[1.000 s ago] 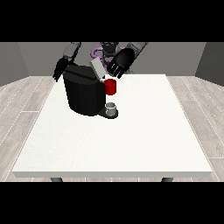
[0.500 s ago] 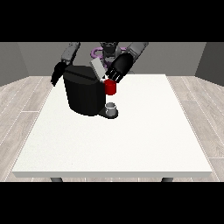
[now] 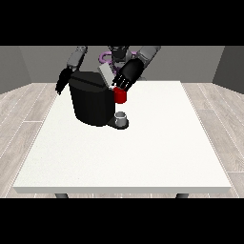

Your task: Insert the coffee pod into the coffee machine and close the lid

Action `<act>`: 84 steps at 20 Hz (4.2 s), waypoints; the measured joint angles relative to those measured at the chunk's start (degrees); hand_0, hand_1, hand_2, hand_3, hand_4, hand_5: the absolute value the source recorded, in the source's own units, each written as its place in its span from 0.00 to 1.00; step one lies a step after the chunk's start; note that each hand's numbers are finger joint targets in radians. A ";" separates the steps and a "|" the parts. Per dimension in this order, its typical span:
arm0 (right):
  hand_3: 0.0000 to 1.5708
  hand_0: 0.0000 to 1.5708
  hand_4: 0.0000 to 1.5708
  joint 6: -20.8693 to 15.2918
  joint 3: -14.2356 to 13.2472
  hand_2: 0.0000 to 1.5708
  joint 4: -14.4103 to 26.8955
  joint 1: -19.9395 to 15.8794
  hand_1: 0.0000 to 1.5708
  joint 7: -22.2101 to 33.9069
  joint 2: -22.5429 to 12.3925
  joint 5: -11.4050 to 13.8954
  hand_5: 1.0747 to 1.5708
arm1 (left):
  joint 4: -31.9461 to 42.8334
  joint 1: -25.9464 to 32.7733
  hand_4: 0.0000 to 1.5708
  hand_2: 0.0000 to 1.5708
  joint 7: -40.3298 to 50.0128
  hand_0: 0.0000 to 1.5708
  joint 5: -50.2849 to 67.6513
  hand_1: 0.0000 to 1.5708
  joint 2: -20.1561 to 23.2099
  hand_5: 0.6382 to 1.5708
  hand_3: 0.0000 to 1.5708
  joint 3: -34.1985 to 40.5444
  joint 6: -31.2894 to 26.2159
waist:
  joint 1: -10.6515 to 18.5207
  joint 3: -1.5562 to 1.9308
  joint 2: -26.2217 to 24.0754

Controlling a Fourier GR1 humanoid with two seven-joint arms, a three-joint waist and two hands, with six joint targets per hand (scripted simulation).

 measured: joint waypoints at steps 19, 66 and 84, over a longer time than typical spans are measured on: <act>0.00 0.00 0.00 0.02 -0.29 0.00 -0.67 -1.73 0.00 0.52 -0.42 -0.22 1.00 | 0.86 -1.59 0.00 0.76 -2.61 0.75 -4.24 0.75 2.32 1.00 0.68 -1.56 5.38 | -1.24 -0.01 1.97; 0.00 0.00 0.00 -0.86 -1.15 0.00 0.53 -1.06 0.00 2.11 -1.38 0.84 1.00 | 1.69 -0.44 0.00 0.00 -11.09 0.00 -10.10 0.00 4.70 1.00 0.04 -2.32 13.19 | 0.19 0.11 1.67; 0.00 0.00 0.00 -1.73 -5.78 0.00 8.65 14.71 0.00 -2.07 -1.22 -1.65 1.00 | -0.09 22.48 0.25 0.00 -13.54 0.00 13.34 0.00 -17.39 1.00 0.00 12.37 9.67 | 17.08 -0.13 -22.13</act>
